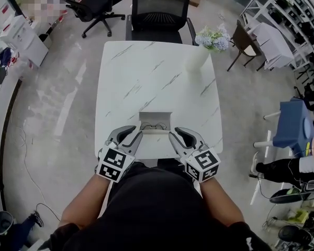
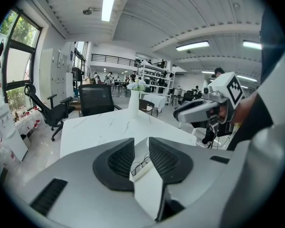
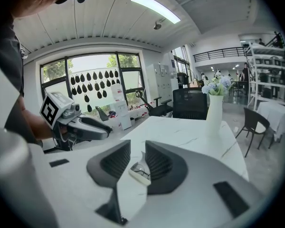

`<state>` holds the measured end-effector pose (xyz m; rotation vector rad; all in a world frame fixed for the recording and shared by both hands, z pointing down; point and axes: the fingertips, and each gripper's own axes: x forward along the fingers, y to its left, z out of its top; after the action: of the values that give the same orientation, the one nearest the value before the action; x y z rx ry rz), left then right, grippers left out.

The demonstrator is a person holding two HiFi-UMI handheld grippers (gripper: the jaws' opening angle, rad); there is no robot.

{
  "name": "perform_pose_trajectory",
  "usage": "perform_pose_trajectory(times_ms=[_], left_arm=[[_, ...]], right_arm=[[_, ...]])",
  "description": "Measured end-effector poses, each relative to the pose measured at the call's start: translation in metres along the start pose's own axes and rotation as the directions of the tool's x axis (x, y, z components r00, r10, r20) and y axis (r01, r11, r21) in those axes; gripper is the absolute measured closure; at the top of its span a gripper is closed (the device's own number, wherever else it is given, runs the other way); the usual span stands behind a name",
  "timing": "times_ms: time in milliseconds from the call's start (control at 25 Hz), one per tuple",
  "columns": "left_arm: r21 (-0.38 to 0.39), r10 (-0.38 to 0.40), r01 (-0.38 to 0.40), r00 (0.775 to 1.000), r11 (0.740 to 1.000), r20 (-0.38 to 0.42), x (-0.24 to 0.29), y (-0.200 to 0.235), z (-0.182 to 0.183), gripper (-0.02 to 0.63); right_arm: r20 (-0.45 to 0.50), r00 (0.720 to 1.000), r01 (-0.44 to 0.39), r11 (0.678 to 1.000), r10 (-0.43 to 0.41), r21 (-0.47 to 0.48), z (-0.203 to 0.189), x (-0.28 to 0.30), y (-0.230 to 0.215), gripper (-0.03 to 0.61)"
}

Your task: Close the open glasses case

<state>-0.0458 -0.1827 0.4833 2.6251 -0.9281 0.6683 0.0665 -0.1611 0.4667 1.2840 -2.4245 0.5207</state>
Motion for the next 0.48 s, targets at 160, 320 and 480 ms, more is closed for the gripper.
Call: perform_pose_trajectory(times_ms=[160,320,480], left_arm=[[0.013,0.005,-0.004,1.000,1.000,-0.027,0.004,0.005,-0.005,0.514],[0.035,-0.017,0.021,0.995,0.999,-0.101,0.017,0.003,-0.028,0.514],[0.042,-0.014,0.022,0.982,0.999,-0.189,0.031,0.006,-0.058,0.514]], right_arm=[[-0.033,0.999,0.001,1.000,-0.002,-0.023,-0.005,0.003,-0.007,0.483],[-0.095,0.995,0.015,0.999,-0.018,-0.029,-0.021,0.008,-0.021,0.483],[-0.160,0.987,0.017,0.999,-0.021,-0.027,-0.040,0.013,-0.033,0.483]])
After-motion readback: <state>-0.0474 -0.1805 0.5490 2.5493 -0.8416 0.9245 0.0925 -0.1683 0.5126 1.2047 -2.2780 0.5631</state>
